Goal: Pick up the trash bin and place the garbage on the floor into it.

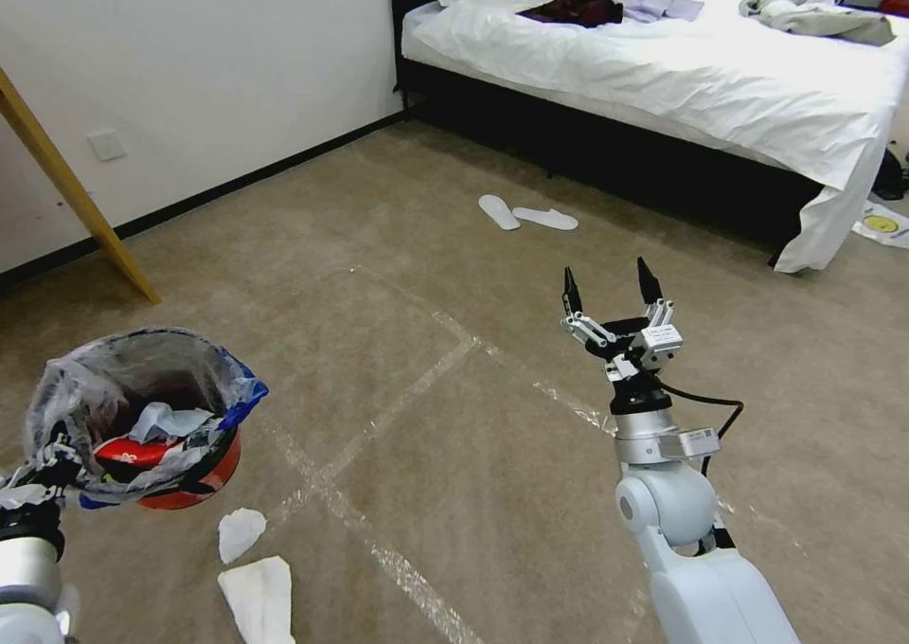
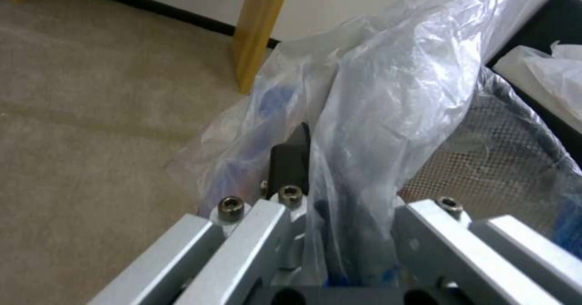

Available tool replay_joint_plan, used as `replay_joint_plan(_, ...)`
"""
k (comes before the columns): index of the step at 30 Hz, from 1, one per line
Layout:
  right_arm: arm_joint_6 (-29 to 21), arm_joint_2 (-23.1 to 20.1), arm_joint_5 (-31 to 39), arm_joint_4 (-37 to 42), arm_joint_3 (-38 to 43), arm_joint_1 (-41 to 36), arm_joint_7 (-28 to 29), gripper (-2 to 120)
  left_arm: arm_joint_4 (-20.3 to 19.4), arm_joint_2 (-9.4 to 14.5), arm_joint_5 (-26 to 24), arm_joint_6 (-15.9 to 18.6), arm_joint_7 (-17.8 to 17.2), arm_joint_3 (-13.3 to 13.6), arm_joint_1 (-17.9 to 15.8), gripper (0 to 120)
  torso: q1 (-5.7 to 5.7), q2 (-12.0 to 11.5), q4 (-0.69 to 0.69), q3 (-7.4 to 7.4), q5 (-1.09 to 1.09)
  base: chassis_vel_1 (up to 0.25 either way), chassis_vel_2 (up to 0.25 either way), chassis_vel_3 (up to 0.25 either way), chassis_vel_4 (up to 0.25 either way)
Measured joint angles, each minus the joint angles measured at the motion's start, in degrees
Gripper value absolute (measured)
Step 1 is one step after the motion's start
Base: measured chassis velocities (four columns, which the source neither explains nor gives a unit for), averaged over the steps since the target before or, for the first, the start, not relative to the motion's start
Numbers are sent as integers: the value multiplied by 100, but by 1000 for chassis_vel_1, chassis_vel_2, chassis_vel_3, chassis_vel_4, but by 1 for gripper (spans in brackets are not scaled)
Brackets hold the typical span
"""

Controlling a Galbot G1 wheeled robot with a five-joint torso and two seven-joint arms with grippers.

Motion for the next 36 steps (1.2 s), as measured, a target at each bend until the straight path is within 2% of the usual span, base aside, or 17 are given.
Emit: replay_joint_plan(36, -15, -41, -21, -19, -132, 42, 0, 100, -41, -31, -19, -13, -19, -44, 28, 3, 0, 0, 0, 0, 0, -140, 138, 139, -137)
